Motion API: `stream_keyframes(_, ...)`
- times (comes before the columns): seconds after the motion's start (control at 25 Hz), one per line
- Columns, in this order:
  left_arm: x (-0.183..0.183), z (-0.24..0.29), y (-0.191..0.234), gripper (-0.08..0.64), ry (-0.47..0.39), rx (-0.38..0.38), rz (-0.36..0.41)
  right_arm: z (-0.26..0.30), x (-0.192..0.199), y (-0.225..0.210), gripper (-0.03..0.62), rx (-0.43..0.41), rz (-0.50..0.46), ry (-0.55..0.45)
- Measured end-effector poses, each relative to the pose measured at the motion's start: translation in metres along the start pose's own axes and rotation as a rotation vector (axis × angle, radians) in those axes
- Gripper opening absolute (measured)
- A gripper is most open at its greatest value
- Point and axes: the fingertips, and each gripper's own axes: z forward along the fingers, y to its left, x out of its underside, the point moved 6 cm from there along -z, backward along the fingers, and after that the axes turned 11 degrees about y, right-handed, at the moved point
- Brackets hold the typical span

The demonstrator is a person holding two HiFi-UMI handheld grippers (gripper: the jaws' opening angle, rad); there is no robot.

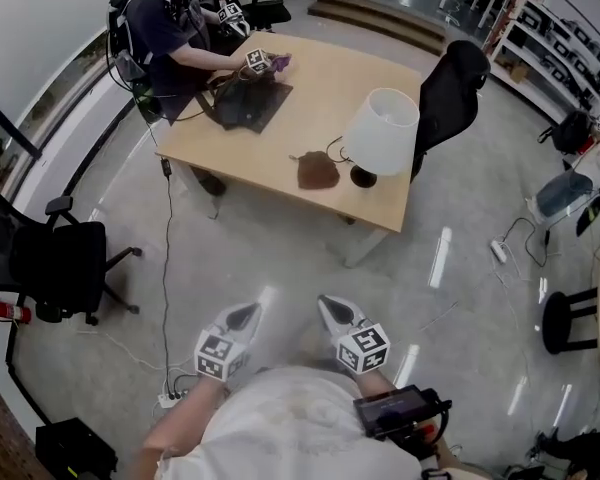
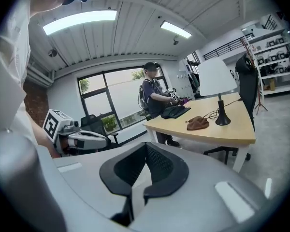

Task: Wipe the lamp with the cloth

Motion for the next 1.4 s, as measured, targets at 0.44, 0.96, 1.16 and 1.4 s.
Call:
stream_keyframes(0.44, -0.077, 0.073, -0.010, 0.002, 0.016, 0.012, 0.138, 0.009, -0.047, -0.086, 0.014, 0.021, -0.001, -0.043)
stream_keyframes(0.96, -0.122, 0.114, 0.028, 0.002, -0.024, -0.003, 0.157, 0.011, -0.072, -0.128, 0.014, 0.097, 0.033, -0.104)
stream_keyframes(1.16, -0.145, 0.144, 0.043, 0.002, -0.022, 0.077, 0.200, 0.015, -0.084, -0.142, 0.014, 0.163, 0.060, -0.117)
stream_keyframes(1.4, -0.186, 0.179, 0.067, 0.002, -0.038, 0.167, 0.254, 0.032, -0.108, -0.159, 0.014, 0.234, 0.107, -0.136)
